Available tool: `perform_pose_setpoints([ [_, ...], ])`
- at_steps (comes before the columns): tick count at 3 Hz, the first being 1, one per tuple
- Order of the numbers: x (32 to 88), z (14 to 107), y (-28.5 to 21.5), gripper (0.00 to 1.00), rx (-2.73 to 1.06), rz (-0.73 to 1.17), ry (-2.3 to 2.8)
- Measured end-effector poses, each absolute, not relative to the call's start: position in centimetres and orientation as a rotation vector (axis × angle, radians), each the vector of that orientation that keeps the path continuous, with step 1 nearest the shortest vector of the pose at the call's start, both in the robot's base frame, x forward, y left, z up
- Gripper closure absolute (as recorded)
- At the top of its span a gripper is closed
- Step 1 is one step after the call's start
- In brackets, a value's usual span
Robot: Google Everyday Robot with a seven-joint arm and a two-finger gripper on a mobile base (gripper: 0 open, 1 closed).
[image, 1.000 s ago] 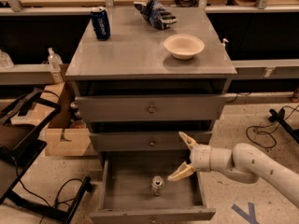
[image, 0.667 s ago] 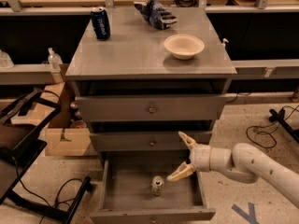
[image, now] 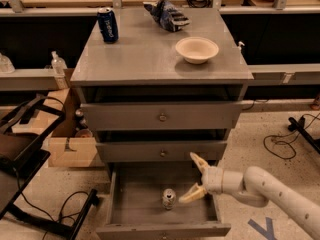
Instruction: Pick 7up can from bottom drawer and place on counter
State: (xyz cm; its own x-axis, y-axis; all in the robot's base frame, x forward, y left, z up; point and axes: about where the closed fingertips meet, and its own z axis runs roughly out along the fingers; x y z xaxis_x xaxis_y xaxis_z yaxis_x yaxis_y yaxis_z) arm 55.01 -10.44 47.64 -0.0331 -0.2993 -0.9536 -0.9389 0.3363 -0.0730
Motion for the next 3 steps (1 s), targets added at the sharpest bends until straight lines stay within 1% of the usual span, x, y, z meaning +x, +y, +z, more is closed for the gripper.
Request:
perform_pose_setpoints([
  [1, 54.9, 40.3, -10.3, 0.00, -1.145, 0.860, 1.512],
  [2, 55.5, 33.7, -9.9, 0.00, -1.208, 0.925, 1.510],
  [3, 56.5, 28.1, -9.3, 0.00, -1.292, 0.955, 1.545],
])
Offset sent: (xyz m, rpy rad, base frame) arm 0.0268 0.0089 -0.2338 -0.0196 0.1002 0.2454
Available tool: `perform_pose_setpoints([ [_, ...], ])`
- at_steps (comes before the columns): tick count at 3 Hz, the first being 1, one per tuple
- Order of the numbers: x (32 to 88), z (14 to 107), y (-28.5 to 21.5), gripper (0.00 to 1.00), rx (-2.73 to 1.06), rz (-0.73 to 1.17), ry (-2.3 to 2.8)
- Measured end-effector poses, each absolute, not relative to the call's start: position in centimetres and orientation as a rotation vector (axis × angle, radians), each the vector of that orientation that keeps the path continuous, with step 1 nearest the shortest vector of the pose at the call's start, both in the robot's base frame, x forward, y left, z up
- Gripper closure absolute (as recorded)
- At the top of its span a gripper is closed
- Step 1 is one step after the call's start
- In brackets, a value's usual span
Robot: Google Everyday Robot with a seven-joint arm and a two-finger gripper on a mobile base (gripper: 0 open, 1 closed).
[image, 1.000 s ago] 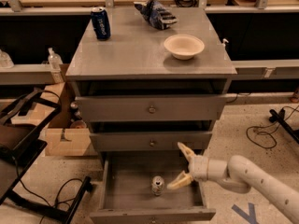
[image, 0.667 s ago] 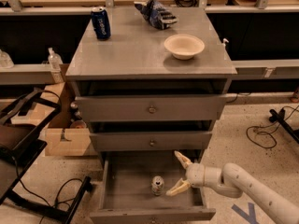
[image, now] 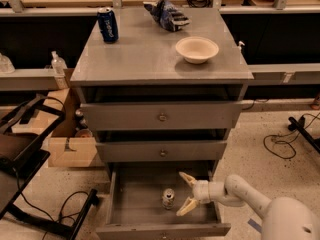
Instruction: Pick 7up can from bottom drawer and place on counter
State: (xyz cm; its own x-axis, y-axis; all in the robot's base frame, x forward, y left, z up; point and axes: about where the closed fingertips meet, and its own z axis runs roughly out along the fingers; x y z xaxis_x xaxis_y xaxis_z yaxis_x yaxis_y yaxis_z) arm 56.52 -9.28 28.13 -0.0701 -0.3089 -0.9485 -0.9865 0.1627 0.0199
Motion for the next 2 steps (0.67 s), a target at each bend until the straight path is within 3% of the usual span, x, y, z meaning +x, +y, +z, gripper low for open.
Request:
perform_pose_setpoints([
  [2, 59.1, 20.7, -7.8, 0.00, -1.335, 0.952, 1.627],
])
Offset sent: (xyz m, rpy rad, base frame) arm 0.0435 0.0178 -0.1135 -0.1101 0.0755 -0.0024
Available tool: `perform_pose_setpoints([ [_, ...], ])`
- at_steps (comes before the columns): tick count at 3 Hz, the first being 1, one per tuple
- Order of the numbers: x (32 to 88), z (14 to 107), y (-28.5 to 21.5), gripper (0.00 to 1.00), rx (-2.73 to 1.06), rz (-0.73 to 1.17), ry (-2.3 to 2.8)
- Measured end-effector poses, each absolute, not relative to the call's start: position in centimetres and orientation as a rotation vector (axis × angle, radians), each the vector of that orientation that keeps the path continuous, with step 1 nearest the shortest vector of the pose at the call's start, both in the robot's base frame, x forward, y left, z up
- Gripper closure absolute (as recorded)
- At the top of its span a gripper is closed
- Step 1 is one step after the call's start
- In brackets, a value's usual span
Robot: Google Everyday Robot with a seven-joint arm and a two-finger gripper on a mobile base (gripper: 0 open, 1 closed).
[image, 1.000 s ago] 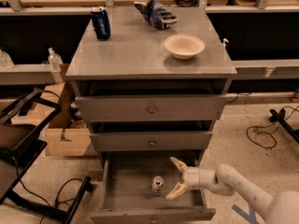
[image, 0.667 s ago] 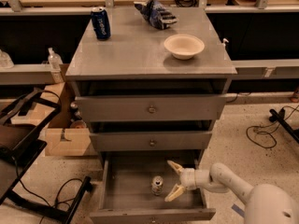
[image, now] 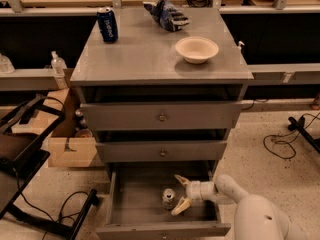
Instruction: Pick 7up can from bottom drawer and place on counter
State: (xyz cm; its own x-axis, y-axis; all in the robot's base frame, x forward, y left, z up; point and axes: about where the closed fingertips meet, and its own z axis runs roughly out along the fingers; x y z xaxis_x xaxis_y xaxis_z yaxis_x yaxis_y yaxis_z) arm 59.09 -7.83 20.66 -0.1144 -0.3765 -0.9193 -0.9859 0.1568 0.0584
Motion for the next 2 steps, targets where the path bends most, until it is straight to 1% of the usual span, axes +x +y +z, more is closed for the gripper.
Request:
perform_pose_setpoints([
  [1, 59.4, 18.1, -6.9, 0.18, -1.340, 0.964, 1.662],
  [2, 59.5, 16.8, -5.9, 0.41, -1.352, 0.971, 1.693],
])
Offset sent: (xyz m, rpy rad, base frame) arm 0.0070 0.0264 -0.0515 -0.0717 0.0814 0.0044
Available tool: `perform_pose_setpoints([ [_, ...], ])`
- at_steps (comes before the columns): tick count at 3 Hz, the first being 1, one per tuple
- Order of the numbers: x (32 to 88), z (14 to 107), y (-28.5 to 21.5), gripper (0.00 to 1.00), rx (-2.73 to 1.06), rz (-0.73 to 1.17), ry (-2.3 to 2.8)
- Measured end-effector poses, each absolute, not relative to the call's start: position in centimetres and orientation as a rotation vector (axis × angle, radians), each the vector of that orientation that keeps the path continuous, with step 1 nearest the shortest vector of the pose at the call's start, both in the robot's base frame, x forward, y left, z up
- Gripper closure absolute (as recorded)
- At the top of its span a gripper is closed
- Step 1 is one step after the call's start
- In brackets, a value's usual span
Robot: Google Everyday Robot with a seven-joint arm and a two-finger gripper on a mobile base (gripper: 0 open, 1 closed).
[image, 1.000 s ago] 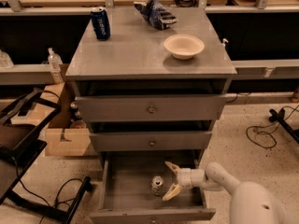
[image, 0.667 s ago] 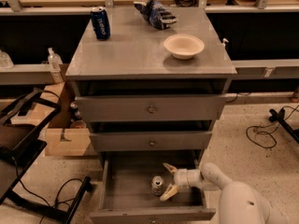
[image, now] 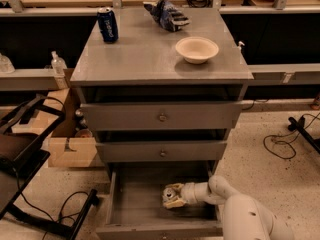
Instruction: Pick 7up can from bottom drawer and place on counter
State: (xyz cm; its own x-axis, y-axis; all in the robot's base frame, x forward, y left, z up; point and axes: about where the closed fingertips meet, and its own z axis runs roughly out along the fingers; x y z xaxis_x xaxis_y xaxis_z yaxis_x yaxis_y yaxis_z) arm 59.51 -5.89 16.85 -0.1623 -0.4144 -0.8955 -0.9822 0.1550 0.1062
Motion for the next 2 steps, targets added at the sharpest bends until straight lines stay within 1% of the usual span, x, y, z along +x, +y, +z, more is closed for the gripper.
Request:
perform_pose_setpoints([
  [1, 59.7, 18.1, -4.8, 0.64, -1.347, 0.955, 1.699],
  [2, 60.7, 22.3, -4.8, 0.87, -1.303, 0.892, 1.706],
])
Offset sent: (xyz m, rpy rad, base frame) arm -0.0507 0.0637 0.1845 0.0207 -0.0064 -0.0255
